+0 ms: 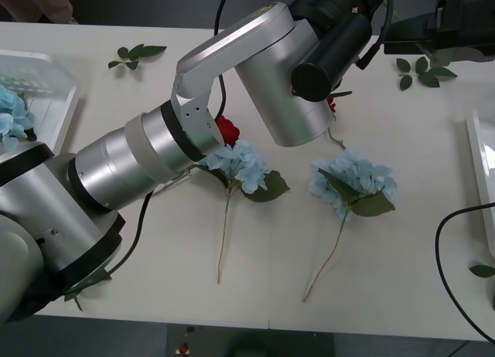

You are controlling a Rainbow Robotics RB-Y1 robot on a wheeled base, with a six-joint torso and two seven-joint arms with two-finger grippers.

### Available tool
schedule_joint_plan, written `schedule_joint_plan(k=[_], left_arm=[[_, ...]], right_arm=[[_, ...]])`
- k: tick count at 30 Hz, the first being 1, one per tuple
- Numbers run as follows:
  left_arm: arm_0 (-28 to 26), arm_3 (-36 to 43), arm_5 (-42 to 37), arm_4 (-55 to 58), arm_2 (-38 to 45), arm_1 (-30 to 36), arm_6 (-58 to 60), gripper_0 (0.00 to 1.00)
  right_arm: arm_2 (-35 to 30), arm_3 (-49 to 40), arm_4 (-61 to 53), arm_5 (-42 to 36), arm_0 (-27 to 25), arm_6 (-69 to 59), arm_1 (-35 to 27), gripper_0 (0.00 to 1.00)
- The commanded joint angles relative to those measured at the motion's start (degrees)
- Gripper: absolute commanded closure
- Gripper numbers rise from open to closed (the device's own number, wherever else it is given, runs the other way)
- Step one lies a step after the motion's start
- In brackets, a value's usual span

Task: Put the red flowers into the right box and the blue flowers into the left box

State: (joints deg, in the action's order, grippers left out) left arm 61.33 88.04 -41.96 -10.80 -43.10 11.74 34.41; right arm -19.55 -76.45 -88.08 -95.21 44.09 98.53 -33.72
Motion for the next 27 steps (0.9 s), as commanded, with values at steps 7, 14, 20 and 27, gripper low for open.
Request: schedule_joint_plan(k=[7, 14, 20, 27], left_arm=[[2.13, 1.96, 0.83, -0.62, 0.48, -0.75, 0.92, 1.0], [2.13, 1.96, 0.83, -0.62, 0.48, -0.75, 0.92, 0.01], [2.13, 1.96, 0.83, -0.62, 0.48, -0.75, 0.92, 0.0], [2.13, 1.96, 0.83, -0.62, 0.48, -0.75, 0.92, 0.0]], right_arm=[[-0.84, -1.6, -0.33, -0.42, 2.93, -2.29, 0.59, 1.0], [-1.28, -1.6, -0.33, -0.42, 2.93, -2.38, 0.59, 1.0], [-1.63, -1.6, -0.42, -0.68, 2.93, -2.38, 0.5, 1.0], [-3.92, -1.6, 0.46, -3.84, 2.93, -2.82, -1.0, 1.0]])
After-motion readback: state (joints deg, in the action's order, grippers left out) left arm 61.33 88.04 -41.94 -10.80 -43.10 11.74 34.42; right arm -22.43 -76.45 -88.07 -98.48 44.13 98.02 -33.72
